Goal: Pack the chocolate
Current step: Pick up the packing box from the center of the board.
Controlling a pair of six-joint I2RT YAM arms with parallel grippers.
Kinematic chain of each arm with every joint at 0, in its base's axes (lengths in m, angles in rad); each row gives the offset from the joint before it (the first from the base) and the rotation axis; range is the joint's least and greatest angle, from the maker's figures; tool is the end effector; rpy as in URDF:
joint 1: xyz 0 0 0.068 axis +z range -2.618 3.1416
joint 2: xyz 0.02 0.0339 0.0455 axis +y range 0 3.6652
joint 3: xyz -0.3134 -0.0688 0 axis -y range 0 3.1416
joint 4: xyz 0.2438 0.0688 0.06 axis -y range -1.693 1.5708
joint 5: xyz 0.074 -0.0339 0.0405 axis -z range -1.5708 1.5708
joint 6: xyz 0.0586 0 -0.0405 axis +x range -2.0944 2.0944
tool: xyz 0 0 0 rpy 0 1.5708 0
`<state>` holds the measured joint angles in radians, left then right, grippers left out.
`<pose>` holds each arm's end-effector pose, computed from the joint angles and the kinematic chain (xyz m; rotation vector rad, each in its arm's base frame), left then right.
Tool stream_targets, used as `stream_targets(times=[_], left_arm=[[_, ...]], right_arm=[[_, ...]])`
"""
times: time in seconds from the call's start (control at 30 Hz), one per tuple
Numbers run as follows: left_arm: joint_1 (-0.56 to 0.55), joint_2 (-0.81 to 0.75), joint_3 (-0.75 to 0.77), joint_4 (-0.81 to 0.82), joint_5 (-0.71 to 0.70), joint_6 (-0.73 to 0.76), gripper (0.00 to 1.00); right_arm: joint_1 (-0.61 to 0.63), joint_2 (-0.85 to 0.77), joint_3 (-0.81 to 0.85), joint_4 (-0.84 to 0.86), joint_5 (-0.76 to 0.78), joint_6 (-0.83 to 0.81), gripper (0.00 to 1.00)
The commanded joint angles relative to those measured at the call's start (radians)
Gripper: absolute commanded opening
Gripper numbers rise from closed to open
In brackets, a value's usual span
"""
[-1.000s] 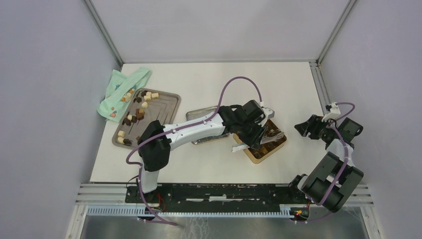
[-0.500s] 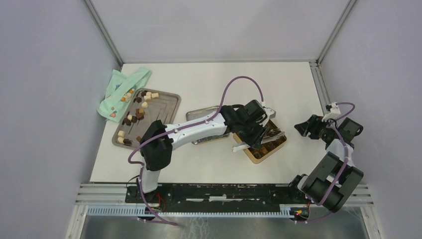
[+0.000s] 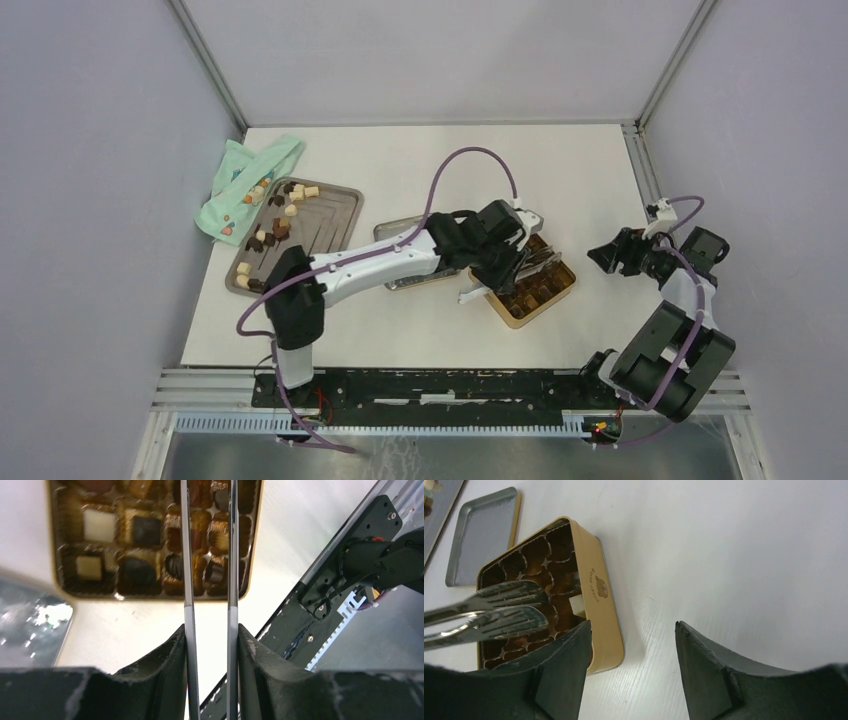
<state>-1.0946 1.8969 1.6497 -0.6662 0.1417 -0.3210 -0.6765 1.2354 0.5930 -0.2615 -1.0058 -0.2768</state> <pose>0.1999 -0.4056 0.3044 1.0541 2.4186 -0.7271 0.1972 -0.0949 0.2286 0.0240 2.0710 0.6711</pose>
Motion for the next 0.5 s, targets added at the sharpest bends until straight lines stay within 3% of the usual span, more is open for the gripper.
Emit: stream_targets(times=[0.0, 0.2, 0.47], left_arm=[[0.019, -0.248, -0.099, 0.09, -0.114, -0.061, 0.41], [0.068, -0.445, -0.26, 0.05, -0.246, -0.126, 0.41], [0.136, -0.617, -0.394, -0.023, -0.349, -0.181, 0.41]], right_arm=[[0.075, 0.03, 0.126, -0.165, -0.034, -0.228, 0.68], [0.27, 0.05, 0.241, -0.214, 0.066, -0.378, 0.73], [0.531, 0.219, 0.419, -0.289, 0.308, -0.37, 0.77]])
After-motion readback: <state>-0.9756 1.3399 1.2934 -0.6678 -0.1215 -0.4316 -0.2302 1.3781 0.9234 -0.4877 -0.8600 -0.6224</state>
